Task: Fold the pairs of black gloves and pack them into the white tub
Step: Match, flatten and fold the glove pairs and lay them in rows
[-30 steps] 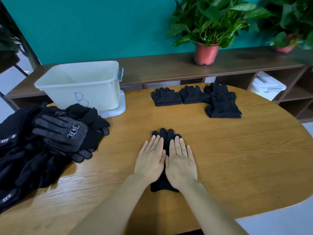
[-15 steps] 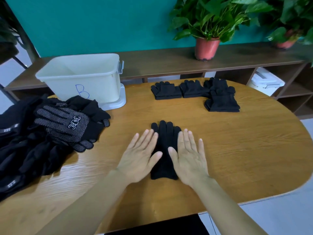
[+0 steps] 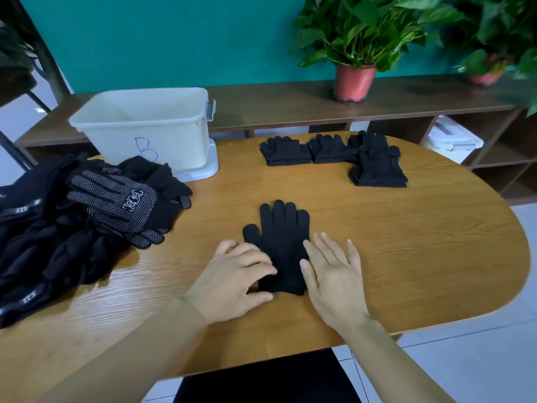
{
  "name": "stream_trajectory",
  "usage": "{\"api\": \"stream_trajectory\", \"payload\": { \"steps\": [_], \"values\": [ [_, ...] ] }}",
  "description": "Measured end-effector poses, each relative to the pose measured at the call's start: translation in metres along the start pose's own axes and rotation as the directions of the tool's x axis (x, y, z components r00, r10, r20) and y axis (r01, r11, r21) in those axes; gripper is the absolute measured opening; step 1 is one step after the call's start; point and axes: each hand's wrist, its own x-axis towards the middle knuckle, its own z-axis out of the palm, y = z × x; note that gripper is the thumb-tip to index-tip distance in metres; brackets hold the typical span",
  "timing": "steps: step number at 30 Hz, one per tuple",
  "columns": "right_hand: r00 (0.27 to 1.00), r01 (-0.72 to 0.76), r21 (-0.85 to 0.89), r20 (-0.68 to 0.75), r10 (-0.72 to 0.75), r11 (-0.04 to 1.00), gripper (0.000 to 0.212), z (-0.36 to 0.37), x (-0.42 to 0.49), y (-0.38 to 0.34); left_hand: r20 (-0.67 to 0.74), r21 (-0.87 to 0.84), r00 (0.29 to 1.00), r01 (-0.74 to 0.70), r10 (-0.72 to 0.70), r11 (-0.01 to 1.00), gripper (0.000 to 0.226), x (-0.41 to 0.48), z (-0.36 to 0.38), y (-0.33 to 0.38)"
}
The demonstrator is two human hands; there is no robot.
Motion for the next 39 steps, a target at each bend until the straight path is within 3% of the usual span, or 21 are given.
{"api": "stream_trajectory", "payload": {
  "steps": [2,4,8,13,18,20,24,26,28,32,35,39],
  "values": [
    [0.99,0.135,0.071,-0.056,-0.131,0.988,0.051,0.0,-0.005,-0.003,-0.016,-0.033,0.999,-0.033,0.032,0.999,0.038,0.003,0.001,0.004],
    [0.977,0.212,0.105,-0.008,-0.213,0.972,0.061,-0.001,-0.008,-0.004,-0.032,-0.028,0.999,-0.04,0.039,0.999,0.033,0.009,0.001,0.005],
    [0.969,0.218,0.125,0.092,-0.23,0.968,0.074,-0.001,-0.011,-0.006,-0.066,0.013,0.996,-0.059,0.059,0.998,0.027,0.017,0.003,0.009],
    [0.984,0.168,0.194,0.025,-0.177,0.966,0.056,0.004,-0.004,-0.003,-0.246,-0.192,0.965,0.045,-0.093,0.98,0.015,0.012,0.001,0.018],
    [0.996,0.09,0.291,-0.034,-0.084,0.953,0.046,0.009,0.002,0.004,-0.039,-0.137,0.98,0.186,-0.193,0.973,0.063,-0.005,0.001,0.015],
    [0.996,0.068,0.328,-0.072,-0.047,0.942,0.044,0.009,0.002,0.005,-0.077,-0.149,0.967,0.228,-0.241,0.962,0.056,-0.003,0.007,0.012],
    [0.991,-0.091,0.408,-0.051,0.123,0.909,0.025,0.0,0.017,-0.002,-0.158,-0.294,0.84,0.461,-0.518,0.837,0.024,0.02,0.008,0.015],
    [0.969,-0.236,0.437,0.038,0.244,0.868,0.029,-0.002,0.028,-0.005,-0.142,-0.336,0.774,0.548,-0.617,0.766,0.024,0.033,0.01,0.013],
    [0.941,-0.336,0.424,0.106,0.322,0.841,0.033,0.001,0.036,-0.007,-0.107,-0.376,0.736,0.592,-0.669,0.712,0.042,0.042,0.013,0.011],
    [0.933,-0.353,0.362,0.066,0.354,0.863,0.038,0.009,0.039,-0.01,-0.081,-0.281,0.697,0.669,-0.712,0.688,0.059,0.05,0.017,0.016],
    [0.937,-0.338,0.268,0.002,0.35,0.902,0.033,0.012,0.038,-0.012,-0.136,-0.176,0.714,0.665,-0.687,0.726,0.055,0.051,0.02,0.017],
    [0.963,-0.212,0.111,-0.147,0.227,0.971,0.035,0.017,0.034,-0.011,-0.208,-0.097,0.739,0.636,-0.641,0.765,0.041,0.043,0.025,0.011]
  ]
}}
